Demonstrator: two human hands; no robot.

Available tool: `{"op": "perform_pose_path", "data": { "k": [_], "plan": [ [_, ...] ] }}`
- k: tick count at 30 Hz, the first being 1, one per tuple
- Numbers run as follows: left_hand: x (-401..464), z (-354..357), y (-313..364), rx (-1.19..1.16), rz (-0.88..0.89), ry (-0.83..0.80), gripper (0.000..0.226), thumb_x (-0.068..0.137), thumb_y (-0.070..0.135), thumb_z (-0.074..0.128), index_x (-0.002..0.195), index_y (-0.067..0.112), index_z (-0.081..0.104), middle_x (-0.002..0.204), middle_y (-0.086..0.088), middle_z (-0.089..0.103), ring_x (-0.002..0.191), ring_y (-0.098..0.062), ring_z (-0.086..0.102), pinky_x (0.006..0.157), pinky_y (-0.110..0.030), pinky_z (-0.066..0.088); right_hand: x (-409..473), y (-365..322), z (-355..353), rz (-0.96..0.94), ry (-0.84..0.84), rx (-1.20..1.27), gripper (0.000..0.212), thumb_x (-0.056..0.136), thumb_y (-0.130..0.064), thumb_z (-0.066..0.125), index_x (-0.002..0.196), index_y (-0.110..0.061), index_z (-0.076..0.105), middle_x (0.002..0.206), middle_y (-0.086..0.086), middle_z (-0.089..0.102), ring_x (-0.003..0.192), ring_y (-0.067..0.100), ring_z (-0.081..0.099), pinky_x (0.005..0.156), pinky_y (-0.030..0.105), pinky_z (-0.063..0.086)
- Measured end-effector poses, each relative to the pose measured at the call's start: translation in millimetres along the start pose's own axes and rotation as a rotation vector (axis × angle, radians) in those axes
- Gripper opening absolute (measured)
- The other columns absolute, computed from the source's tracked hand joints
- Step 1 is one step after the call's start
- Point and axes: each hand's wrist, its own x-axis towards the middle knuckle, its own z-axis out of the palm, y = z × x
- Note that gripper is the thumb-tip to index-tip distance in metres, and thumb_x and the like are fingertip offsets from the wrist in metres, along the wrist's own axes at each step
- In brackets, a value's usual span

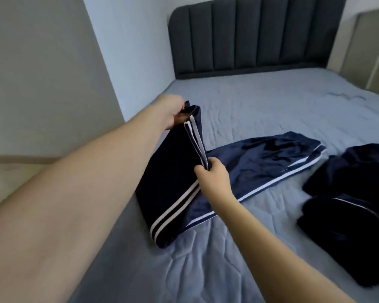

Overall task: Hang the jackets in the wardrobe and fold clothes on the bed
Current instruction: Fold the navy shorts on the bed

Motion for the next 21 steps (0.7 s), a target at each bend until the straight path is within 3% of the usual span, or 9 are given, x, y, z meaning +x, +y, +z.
{"op": "perform_pose_path", "data": {
  "k": [3,7,8,10,12,14,16,19,21],
  "plan": [
    [20,102,15,0.127,0.015,-0.105,0.02,0.091,-0.01,0.043,0.077,0.003,0.048,0.075,-0.01,0.058,0.055,-0.022,0.064,0.054,-0.036,0.06,42,15,-68,0.078,0.122,0.175,0.01,0.083,-0.02,0.047,0.073,-0.018,0.045,0.063,-0.008,0.047,0.049,0.006,0.04,0.046,0.02,0.036],
    [46,238,13,0.356,0.144,-0.223,0.011,0.095,0.0,0.048,0.103,0.008,0.05,0.094,-0.009,0.059,0.069,-0.019,0.064,0.051,-0.027,0.056,99,50,-164,0.223,0.338,0.335,0.018,0.086,-0.015,0.044,0.068,-0.019,0.042,0.062,-0.005,0.044,0.053,0.013,0.037,0.049,0.028,0.032],
    [50,266,5,0.41,0.131,-0.272,0.012,0.096,0.004,0.048,0.106,0.01,0.051,0.096,-0.008,0.058,0.072,-0.019,0.063,0.054,-0.028,0.056,110,62,-182,0.261,0.389,0.378,0.013,0.087,-0.017,0.044,0.075,-0.017,0.05,0.069,-0.002,0.052,0.058,0.015,0.045,0.052,0.03,0.039],
    [58,308,-20,0.496,0.045,-0.404,0.018,0.099,0.017,0.047,0.114,0.015,0.056,0.101,-0.005,0.054,0.083,-0.019,0.058,0.069,-0.033,0.052,124,88,-205,0.333,0.476,0.429,0.022,0.087,-0.019,0.047,0.102,-0.014,0.061,0.095,0.005,0.066,0.079,0.021,0.058,0.073,0.038,0.052],
    [74,324,-53,0.581,0.012,-0.455,0.032,0.1,0.027,0.044,0.129,0.016,0.051,0.117,-0.001,0.053,0.099,-0.019,0.055,0.08,-0.035,0.046,132,108,-210,0.403,0.55,0.431,0.042,0.085,-0.018,0.05,0.125,-0.012,0.053,0.115,0.008,0.063,0.095,0.026,0.059,0.09,0.039,0.049],
    [92,306,-87,0.747,0.094,-0.344,0.036,0.1,0.023,0.041,0.13,0.006,0.051,0.123,-0.007,0.055,0.107,-0.025,0.055,0.077,-0.032,0.046,131,115,-203,0.403,0.625,0.38,0.062,0.083,-0.016,0.053,0.142,-0.009,0.036,0.136,0.01,0.05,0.119,0.029,0.05,0.104,0.037,0.039],
    [106,254,-126,1.002,0.081,-0.209,0.045,0.099,0.031,0.04,0.129,0.001,0.053,0.134,-0.018,0.053,0.117,-0.033,0.053,0.094,-0.037,0.045,128,114,-187,0.384,0.698,0.359,0.075,0.081,-0.015,0.056,0.149,-0.01,0.024,0.149,0.013,0.032,0.132,0.029,0.037,0.112,0.033,0.027],
    [102,133,-177,1.14,-0.188,-0.081,0.083,0.081,0.072,0.039,0.139,0.012,0.049,0.144,-0.018,0.047,0.128,-0.036,0.047,0.11,-0.045,0.034,118,104,-153,0.486,0.732,0.554,0.074,0.077,-0.014,0.058,0.145,-0.014,0.028,0.142,0.01,0.036,0.121,0.031,0.047,0.106,0.039,0.038],
    [87,75,-198,0.96,-0.303,-0.118,0.085,0.071,0.074,0.05,0.132,0.015,0.057,0.136,-0.013,0.055,0.123,-0.034,0.053,0.108,-0.045,0.038,105,99,-123,0.575,0.629,0.702,0.058,0.073,-0.016,0.058,0.127,-0.014,0.036,0.122,0.005,0.048,0.097,0.026,0.055,0.087,0.036,0.048]
  ]
}}
